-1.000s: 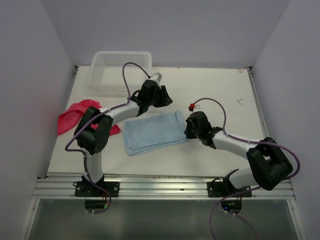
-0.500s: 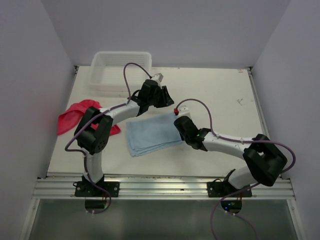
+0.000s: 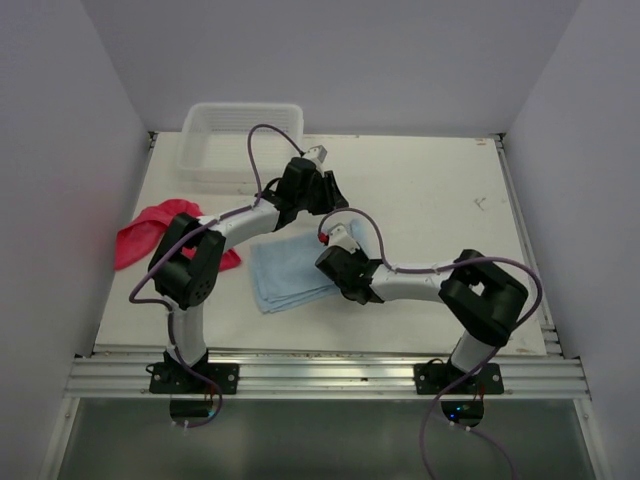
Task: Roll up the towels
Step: Roll the towel
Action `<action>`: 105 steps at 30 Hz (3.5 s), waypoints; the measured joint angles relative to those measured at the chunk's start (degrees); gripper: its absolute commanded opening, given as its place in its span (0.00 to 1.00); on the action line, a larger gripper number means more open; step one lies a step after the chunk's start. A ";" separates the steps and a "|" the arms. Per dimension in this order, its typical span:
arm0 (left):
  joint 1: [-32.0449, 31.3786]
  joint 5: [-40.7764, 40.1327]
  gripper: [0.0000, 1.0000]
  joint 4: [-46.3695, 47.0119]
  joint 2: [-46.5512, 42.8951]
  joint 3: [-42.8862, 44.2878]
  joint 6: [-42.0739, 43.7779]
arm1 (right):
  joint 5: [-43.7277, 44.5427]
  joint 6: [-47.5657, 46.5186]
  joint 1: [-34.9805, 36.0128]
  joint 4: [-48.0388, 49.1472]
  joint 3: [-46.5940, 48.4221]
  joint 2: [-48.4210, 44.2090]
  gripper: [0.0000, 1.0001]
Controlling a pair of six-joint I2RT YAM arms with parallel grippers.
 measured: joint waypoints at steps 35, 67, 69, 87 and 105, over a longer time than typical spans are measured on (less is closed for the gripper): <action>-2.27 9.60 0.40 1.66 0.15 -1.64 -1.33 | 14.80 -4.55 7.43 -9.86 14.14 18.34 0.00; -3.13 7.13 0.38 1.22 6.60 -3.72 1.53 | 13.90 -3.15 7.48 -9.90 12.24 16.44 0.14; -3.26 7.08 0.37 1.25 6.60 -3.87 1.55 | 13.20 -2.36 7.48 -9.88 11.45 15.50 0.18; -3.43 6.64 0.37 1.29 6.62 -4.37 1.60 | 7.13 3.54 5.53 -12.59 8.24 7.93 0.52; -3.39 6.64 0.36 3.39 7.26 -5.27 1.57 | -0.59 11.58 6.49 -9.92 -0.44 -3.56 0.58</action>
